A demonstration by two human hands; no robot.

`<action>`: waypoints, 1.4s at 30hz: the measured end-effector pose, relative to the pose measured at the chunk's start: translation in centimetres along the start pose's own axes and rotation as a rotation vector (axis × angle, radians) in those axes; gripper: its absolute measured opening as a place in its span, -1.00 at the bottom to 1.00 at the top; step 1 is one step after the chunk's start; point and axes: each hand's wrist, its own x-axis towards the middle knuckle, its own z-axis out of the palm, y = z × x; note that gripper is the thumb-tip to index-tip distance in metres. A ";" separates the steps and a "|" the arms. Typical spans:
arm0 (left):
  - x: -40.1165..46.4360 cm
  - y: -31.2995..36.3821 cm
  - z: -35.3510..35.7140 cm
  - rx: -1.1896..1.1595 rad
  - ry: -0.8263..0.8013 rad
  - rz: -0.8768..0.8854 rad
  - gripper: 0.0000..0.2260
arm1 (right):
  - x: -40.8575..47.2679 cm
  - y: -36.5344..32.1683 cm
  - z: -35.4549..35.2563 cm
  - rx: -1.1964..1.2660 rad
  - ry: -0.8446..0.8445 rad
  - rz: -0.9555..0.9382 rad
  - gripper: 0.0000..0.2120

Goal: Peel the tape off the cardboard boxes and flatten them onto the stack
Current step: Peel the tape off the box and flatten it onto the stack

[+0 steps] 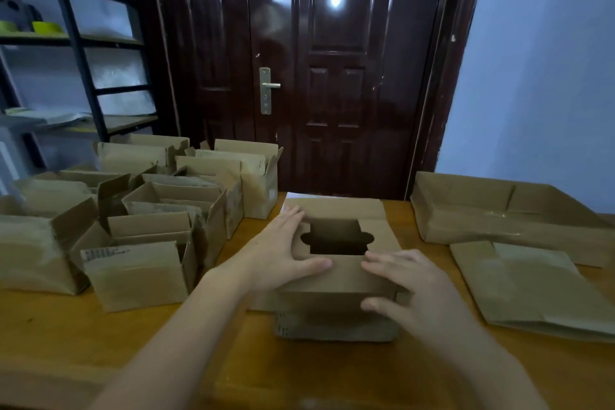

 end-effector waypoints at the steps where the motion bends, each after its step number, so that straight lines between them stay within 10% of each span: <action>1: 0.0 -0.2 0.3 -0.013 0.008 -0.001 0.10 | 0.8 -0.1 -1.0 0.016 -0.047 0.024 -0.44; 8: 0.0 -0.7 0.6 -0.003 0.014 0.019 0.10 | 7.0 0.2 -1.8 -0.064 -0.350 0.130 0.14; 16: -0.1 0.7 0.2 0.400 0.083 0.437 -0.39 | 7.3 2.2 0.8 -0.131 -0.340 0.122 0.13; 27: -1.1 1.1 -2.1 0.499 0.241 0.544 -0.55 | 7.3 2.2 0.9 -0.139 -0.344 0.132 0.11; 32: -2.0 -1.8 -3.7 0.394 0.478 0.503 -0.62 | 7.1 2.3 0.7 -0.103 -0.336 0.121 0.10; 42: -2.5 -1.8 -2.4 0.132 0.388 0.082 -0.38 | 7.4 2.1 0.6 -0.091 -0.357 0.136 0.07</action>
